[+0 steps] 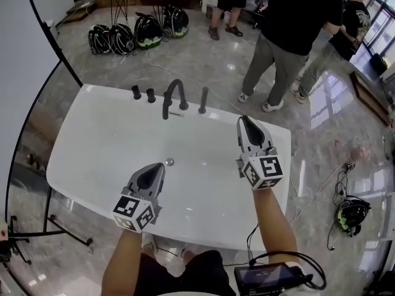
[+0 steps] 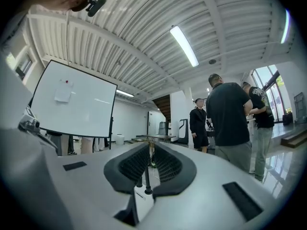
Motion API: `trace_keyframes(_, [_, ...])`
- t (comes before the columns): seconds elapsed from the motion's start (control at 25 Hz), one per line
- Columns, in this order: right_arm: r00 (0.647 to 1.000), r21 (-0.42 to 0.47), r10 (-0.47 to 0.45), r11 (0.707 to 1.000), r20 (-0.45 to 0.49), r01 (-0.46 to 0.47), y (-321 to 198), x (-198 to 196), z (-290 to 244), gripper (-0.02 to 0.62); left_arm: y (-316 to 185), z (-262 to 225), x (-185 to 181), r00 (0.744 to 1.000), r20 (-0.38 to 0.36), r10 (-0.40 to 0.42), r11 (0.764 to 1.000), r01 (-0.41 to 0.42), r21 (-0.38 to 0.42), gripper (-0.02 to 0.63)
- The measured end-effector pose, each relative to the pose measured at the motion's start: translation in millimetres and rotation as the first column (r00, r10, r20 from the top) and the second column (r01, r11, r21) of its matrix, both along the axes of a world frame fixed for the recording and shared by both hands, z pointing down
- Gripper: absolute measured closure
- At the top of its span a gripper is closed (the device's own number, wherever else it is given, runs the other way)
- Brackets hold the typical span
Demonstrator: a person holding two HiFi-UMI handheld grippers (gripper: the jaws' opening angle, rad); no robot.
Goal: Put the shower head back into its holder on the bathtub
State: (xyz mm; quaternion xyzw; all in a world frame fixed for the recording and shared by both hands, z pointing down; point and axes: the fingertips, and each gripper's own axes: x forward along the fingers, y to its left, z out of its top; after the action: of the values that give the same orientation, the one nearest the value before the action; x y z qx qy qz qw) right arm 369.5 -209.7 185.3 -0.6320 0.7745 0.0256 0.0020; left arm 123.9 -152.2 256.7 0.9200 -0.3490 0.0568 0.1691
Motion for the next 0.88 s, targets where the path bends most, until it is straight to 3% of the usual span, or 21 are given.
trace_keyframes(0.24, [0.996, -0.115, 0.066, 0.992, 0.057, -0.059, 105, -3, 31, 0.581, 51, -50, 14, 0.998, 0.028, 0.048, 0.997, -0.050, 0.060, 0.588])
trace_keyframes(0.48, [0.992, -0.099, 0.123, 0.988, 0.023, -0.120, 189, -37, 11, 0.583, 76, -94, 17, 0.990, 0.038, 0.135, 0.980, -0.139, 0.140, 0.588])
trace_keyframes(0.64, [0.985, -0.102, 0.158, 0.983, 0.070, -0.150, 225, -69, -4, 0.583, 95, -109, -7, 0.984, 0.031, 0.174, 0.968, -0.177, 0.177, 0.588])
trace_keyframes(0.88, [0.972, -0.123, 0.217, 0.971, 0.087, -0.206, 286, -138, -33, 0.583, 150, -132, -85, 0.975, 0.022, 0.221, 0.956, -0.221, 0.194, 0.588])
